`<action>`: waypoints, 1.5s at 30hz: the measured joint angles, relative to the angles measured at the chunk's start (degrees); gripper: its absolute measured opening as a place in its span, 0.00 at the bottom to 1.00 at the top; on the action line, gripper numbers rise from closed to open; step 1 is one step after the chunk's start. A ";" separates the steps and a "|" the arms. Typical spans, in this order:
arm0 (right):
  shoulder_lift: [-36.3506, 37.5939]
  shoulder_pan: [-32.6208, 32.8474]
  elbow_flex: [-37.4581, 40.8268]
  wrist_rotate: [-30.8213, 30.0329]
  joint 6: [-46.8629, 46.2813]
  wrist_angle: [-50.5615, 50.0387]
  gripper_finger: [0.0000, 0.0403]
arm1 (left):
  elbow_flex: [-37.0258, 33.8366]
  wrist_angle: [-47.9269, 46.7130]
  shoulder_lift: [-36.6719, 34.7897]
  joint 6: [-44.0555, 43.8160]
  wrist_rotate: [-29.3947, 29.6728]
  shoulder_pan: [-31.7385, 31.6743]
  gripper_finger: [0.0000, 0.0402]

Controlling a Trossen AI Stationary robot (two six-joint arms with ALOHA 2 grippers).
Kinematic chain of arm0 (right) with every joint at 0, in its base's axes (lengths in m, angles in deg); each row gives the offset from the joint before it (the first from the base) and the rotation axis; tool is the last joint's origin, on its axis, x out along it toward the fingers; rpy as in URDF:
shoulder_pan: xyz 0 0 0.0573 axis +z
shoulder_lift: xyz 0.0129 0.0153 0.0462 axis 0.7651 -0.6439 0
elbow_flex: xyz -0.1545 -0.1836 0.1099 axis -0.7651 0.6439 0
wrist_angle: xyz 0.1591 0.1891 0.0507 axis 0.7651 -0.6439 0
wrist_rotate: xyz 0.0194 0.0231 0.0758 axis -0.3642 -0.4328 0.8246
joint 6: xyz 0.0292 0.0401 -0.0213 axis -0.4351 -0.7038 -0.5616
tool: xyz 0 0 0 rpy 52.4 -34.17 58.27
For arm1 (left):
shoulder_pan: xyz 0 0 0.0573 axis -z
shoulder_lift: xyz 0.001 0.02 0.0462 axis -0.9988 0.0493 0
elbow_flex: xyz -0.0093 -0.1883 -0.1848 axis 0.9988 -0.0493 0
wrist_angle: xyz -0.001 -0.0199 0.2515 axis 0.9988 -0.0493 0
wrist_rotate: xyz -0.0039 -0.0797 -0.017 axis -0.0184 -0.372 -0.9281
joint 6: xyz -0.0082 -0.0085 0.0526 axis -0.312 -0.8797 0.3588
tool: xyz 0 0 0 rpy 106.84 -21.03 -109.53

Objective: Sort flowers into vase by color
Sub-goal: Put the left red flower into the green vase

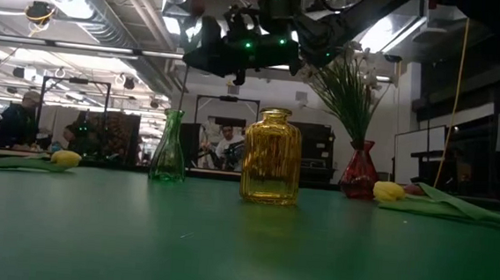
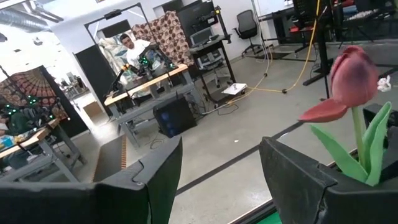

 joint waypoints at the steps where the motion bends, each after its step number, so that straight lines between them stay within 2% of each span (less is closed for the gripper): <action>1: 0.00 0.01 0.00 0.14 -0.01 -0.06 0.17 | 0.00 0.02 0.00 -0.02 0.00 0.00 0.53; 7: 0.00 0.02 0.00 0.14 -0.02 -0.25 0.34 | 0.00 0.02 0.00 -0.02 0.00 0.00 0.53; 12: 0.01 0.02 0.00 0.14 0.01 -1.05 0.42 | 0.00 0.04 0.00 -0.02 0.00 0.00 0.53; 23: 0.19 0.04 -0.02 -0.47 2.02 -9.45 0.47 | 0.00 0.07 0.00 -0.02 0.01 0.00 0.53; 31: 4.13 1.26 -0.02 -3.46 4.78 -20.61 0.47 | 0.00 0.09 0.00 -0.02 0.02 0.00 0.53; 35: 7.54 3.86 -0.09 -6.78 6.37 -28.35 0.47 | 0.00 0.09 0.00 -0.11 -0.02 0.02 0.53; 41: 14.71 9.00 -0.09 -15.19 7.30 -46.94 0.47 | 0.00 0.07 0.00 -0.07 -0.03 0.00 0.53; 45: 19.85 12.83 -0.09 -22.52 0.53 -63.47 0.47 | 0.00 0.07 0.02 -0.56 -0.05 0.00 0.53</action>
